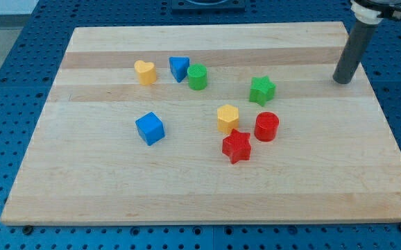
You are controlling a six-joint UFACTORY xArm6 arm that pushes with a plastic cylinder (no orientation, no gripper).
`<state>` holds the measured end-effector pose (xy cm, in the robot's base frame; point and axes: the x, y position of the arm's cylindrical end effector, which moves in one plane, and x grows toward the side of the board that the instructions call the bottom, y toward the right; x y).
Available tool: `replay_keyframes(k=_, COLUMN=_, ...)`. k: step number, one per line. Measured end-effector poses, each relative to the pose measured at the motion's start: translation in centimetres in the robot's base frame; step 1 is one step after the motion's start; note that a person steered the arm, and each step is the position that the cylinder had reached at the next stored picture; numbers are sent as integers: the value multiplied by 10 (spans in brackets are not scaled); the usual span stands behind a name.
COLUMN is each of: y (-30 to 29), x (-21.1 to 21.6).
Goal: Move the green star up a bit
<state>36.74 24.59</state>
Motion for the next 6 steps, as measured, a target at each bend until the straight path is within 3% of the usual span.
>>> replay_keyframes(k=4, y=-65, x=49)
replay_keyframes(k=6, y=-99, x=51)
